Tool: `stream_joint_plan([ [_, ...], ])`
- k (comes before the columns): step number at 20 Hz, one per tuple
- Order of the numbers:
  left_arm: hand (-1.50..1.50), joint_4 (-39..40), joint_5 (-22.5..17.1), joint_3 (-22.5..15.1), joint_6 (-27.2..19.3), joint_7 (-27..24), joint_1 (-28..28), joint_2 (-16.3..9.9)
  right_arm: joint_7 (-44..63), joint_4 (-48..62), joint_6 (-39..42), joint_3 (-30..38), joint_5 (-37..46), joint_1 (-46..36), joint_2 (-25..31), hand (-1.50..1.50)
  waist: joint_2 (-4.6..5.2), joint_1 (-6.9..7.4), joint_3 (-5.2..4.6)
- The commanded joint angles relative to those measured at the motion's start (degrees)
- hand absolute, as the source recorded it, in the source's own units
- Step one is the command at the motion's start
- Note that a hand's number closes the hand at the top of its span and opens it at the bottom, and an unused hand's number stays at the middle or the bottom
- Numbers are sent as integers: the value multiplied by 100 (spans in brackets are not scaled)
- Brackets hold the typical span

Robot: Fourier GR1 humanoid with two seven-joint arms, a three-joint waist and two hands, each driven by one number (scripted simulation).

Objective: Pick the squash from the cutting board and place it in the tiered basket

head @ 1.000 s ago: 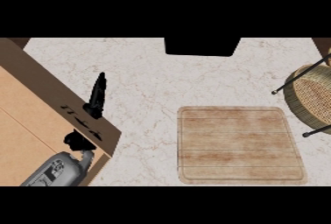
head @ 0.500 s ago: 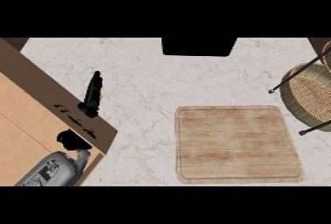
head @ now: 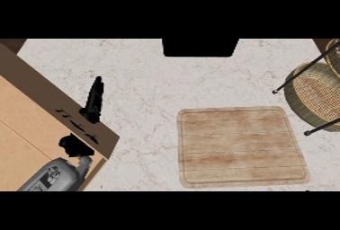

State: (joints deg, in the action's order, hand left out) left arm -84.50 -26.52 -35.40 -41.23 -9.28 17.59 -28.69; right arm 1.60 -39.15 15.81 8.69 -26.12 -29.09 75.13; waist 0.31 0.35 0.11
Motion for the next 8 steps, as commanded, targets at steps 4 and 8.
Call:
stream_joint_plan([
  [4, 0, -190, 32, -148, 55, 83, -177, -18, -1361, 1810, 1373, 716, -192, 636, 528, -150, 2, -48, 27],
  [8, 0, -53, -134, 65, 233, 118, 25, -161, -2059, 2397, 1923, 838, -172, 1020, 461, -150, 22, -92, 40],
])
